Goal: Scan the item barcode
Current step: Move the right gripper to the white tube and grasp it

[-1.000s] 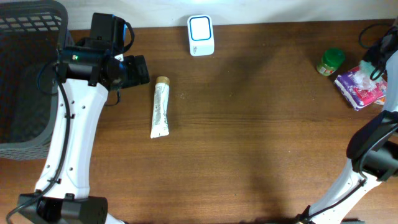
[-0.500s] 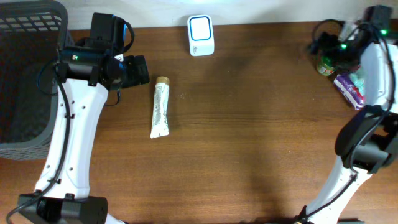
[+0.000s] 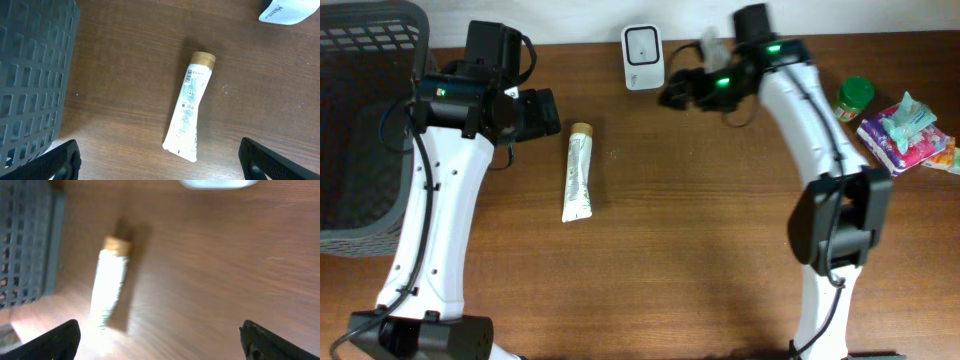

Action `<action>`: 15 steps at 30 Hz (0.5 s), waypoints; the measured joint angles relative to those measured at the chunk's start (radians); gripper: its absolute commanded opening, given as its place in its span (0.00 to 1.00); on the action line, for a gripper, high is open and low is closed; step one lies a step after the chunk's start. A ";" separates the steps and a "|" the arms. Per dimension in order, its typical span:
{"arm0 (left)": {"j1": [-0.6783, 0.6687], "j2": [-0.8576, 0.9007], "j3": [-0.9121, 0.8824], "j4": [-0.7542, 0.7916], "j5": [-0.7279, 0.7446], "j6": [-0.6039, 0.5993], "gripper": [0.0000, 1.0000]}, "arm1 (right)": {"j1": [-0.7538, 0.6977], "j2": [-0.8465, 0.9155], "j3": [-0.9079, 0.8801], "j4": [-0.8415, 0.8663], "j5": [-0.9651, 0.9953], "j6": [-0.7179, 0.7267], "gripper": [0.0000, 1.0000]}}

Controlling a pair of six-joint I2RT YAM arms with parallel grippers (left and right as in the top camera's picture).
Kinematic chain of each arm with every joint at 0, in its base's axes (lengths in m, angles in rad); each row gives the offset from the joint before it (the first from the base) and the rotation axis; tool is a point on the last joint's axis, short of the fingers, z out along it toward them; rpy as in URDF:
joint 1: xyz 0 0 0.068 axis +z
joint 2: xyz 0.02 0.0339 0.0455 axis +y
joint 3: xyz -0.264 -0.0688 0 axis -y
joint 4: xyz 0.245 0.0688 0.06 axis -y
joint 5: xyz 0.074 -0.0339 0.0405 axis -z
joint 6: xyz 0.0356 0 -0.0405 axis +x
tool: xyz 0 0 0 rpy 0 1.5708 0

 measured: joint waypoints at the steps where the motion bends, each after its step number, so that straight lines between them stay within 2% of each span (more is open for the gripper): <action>1: 0.000 0.000 0.000 0.000 0.000 0.000 0.99 | 0.038 0.007 0.000 0.013 0.002 0.028 0.89; 4: 0.000 0.000 0.000 0.000 0.000 0.000 0.99 | 0.114 0.040 0.000 0.049 0.004 0.134 0.83; 8: 0.000 0.000 0.000 0.000 0.000 0.000 0.99 | 0.198 0.107 0.000 0.064 0.006 0.240 0.82; 15: 0.000 0.000 0.000 0.000 0.000 0.000 0.99 | 0.329 0.180 -0.001 0.104 0.007 0.303 0.75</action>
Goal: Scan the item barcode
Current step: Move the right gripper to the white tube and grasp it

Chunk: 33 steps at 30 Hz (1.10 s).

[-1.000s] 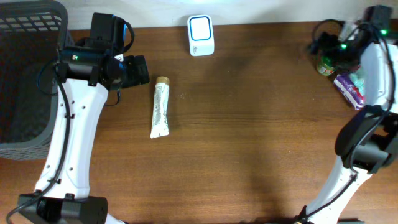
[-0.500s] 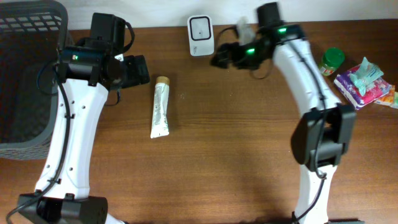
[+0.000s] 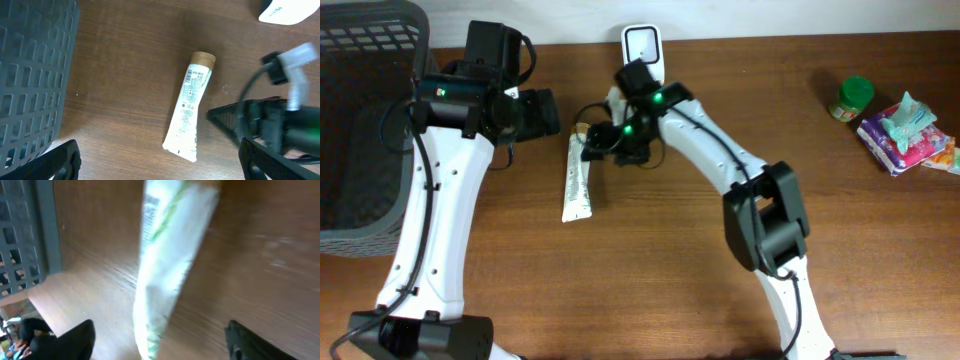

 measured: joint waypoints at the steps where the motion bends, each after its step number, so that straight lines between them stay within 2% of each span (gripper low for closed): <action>1: 0.000 0.000 0.000 0.000 0.000 0.000 0.99 | 0.014 0.010 0.000 0.023 0.000 0.014 0.75; 4: 0.000 0.000 0.000 0.000 0.000 0.000 0.99 | 0.030 0.045 0.000 0.081 0.000 0.080 0.72; 8: 0.000 0.000 0.000 0.000 0.000 0.000 0.99 | 0.028 0.094 0.000 0.116 -0.005 0.126 0.53; 13: 0.000 0.000 0.000 0.000 0.000 0.000 0.99 | 0.042 0.108 0.000 0.142 -0.015 0.145 0.46; 14: 0.000 0.000 0.000 0.000 0.000 0.000 0.99 | 0.049 0.109 0.000 0.149 -0.015 0.145 0.40; 17: 0.000 0.000 0.000 0.000 0.000 0.000 0.99 | 0.075 0.109 0.000 0.167 -0.012 0.152 0.04; 24: 0.000 0.000 0.000 0.000 0.000 0.000 0.99 | 0.070 0.109 0.001 0.159 -0.038 0.133 0.04; 27: 0.000 0.000 0.000 0.000 0.000 0.000 0.99 | 0.050 0.105 0.014 0.067 -0.028 0.079 0.04; 31: 0.000 0.000 0.000 0.000 0.000 0.000 0.99 | 0.010 0.059 0.042 -0.133 0.146 -0.002 0.04; 33: 0.000 0.000 0.000 0.000 0.000 0.000 0.99 | -0.017 0.035 0.052 -0.206 0.298 -0.027 0.04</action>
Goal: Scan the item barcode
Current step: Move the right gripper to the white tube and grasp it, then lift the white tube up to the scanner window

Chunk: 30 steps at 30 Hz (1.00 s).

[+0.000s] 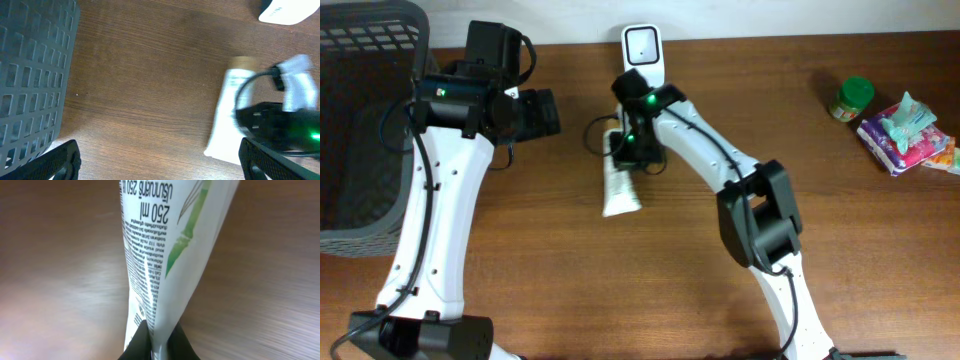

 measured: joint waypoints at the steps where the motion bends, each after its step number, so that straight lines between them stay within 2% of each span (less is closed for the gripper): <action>1: 0.000 0.000 0.000 0.000 0.000 0.000 0.99 | -0.010 -0.009 0.002 -0.030 0.076 -0.008 0.04; 8: 0.000 0.000 0.000 0.000 0.000 0.000 0.99 | -0.024 -0.026 0.010 -0.301 0.647 -0.030 0.04; 11: 0.000 0.000 0.000 0.000 0.000 0.000 0.99 | -0.024 -0.026 0.010 -0.362 0.787 -0.034 0.04; 16: 0.000 0.000 0.000 0.000 0.000 0.000 0.99 | -0.031 -0.025 -0.049 -0.264 0.890 -0.042 0.04; 24: 0.000 0.000 0.000 0.000 0.000 0.000 0.99 | -0.028 -0.015 -0.108 -0.216 0.903 -0.042 0.05; 26: 0.000 0.000 0.000 0.000 0.000 0.000 0.99 | -0.007 -0.015 -0.108 -0.178 0.868 -0.041 0.23; 28: 0.000 0.000 0.000 0.000 0.000 0.000 0.99 | 0.021 -0.014 -0.108 -0.138 0.793 -0.043 0.27; 30: 0.000 0.000 0.000 0.000 0.000 0.000 0.99 | 0.069 -0.012 -0.108 -0.120 0.677 -0.042 0.43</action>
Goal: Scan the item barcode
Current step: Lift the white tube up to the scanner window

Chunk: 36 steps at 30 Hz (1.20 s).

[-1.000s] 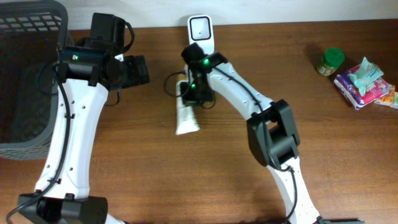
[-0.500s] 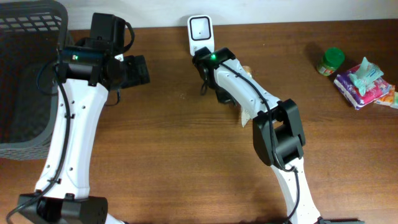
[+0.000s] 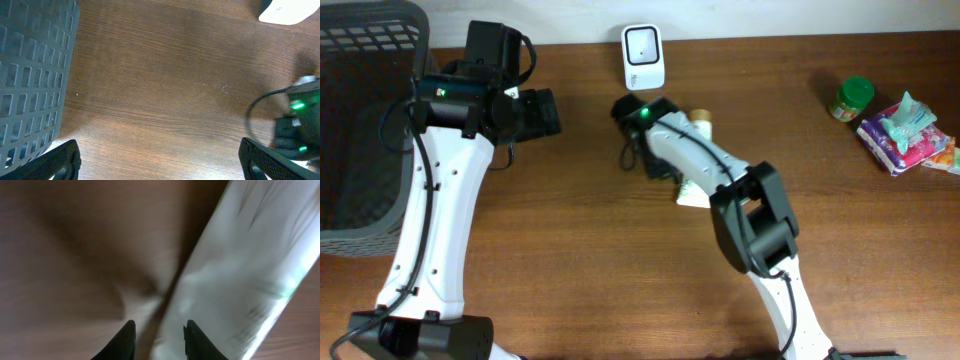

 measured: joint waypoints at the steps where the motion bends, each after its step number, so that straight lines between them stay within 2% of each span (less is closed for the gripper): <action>1: 0.000 0.000 0.000 0.000 0.000 0.000 0.99 | 0.016 0.000 0.000 -0.002 -0.024 -0.004 0.46; 4: 0.000 0.000 0.000 0.000 0.000 0.000 0.99 | 0.044 0.005 0.043 -0.064 -0.087 0.000 0.55; 6: 0.000 0.000 0.000 0.000 0.000 0.000 0.99 | 0.018 0.013 0.162 -0.151 -0.107 0.001 0.62; 10: 0.000 0.000 0.000 0.000 0.000 0.000 0.99 | -0.069 0.013 0.306 -0.218 -0.114 -0.002 0.60; 15: 0.000 0.000 0.000 0.000 0.000 0.000 0.99 | -0.232 0.013 0.306 -0.226 -0.246 -0.110 0.62; 18: 0.000 0.000 0.000 0.000 0.000 0.000 0.99 | -0.290 0.013 0.260 -0.201 -0.397 -0.203 0.47; 26: 0.000 0.000 0.000 0.000 0.000 0.000 0.99 | -0.282 0.014 0.104 -0.058 -0.512 -0.247 0.44; 27: 0.000 0.000 0.000 0.000 0.000 0.000 0.99 | -0.280 0.014 0.089 -0.046 -0.512 -0.246 0.39; 29: 0.000 0.000 0.000 0.000 0.000 0.000 0.99 | -0.279 0.014 0.053 -0.020 -0.520 -0.248 0.12; 32: 0.000 0.000 0.000 0.000 0.000 0.000 0.99 | -0.280 -0.002 0.047 -0.010 -0.539 -0.227 0.08; 36: 0.000 0.000 0.000 0.000 0.000 0.000 0.99 | -0.277 -0.006 0.068 -0.023 -0.539 -0.209 0.08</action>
